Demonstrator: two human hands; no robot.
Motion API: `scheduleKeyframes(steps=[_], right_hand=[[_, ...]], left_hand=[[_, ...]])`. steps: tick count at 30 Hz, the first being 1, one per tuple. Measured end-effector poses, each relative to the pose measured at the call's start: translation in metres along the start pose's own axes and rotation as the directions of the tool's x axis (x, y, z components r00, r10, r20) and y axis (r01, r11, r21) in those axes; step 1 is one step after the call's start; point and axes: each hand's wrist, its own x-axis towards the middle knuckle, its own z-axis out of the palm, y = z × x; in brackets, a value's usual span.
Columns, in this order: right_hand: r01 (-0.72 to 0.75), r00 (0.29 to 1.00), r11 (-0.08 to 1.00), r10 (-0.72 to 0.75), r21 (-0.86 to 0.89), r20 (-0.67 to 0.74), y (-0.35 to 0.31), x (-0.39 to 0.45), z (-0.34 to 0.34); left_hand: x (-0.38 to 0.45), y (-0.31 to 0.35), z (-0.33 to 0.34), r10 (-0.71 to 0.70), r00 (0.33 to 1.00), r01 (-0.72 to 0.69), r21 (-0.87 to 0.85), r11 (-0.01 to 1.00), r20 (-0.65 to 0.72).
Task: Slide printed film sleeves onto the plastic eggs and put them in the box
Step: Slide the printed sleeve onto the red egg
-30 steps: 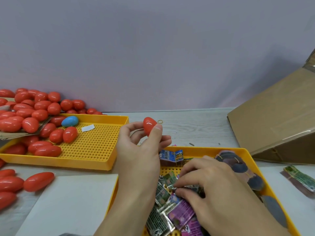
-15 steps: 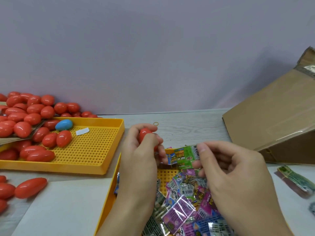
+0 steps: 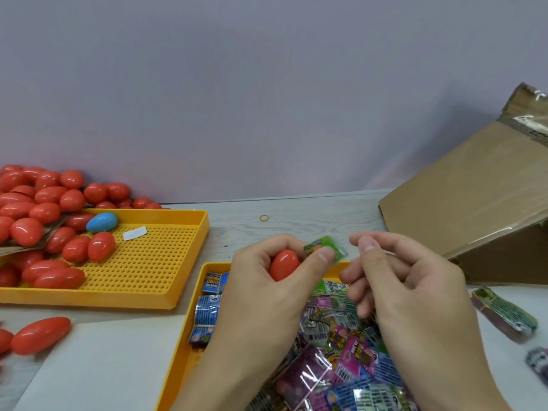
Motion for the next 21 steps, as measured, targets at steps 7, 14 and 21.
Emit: scheduleKeyframes(steps=[7, 14, 21], right_hand=[[0.107, 0.982, 0.989, -0.089, -0.098, 0.168, -0.0044, -0.0081, 0.0067], [0.067, 0.985, 0.998, -0.065, -0.009, 0.157, -0.0053, -0.0064, 0.0069], [0.058, 0.985, 0.996, -0.047, -0.061, 0.164, -0.0038, -0.0047, 0.0064]], left_hand=[[0.0035, -0.0007, -0.0013, 0.021, 0.997, -0.026, -0.073, 0.997, -0.070], [0.0017, -0.0008, -0.0003, 0.023, 0.999, -0.023, -0.012, 1.000, -0.026], [0.0003, 0.0020, 0.0009, 0.012, 1.000, -0.011, -0.024, 1.000, 0.026]])
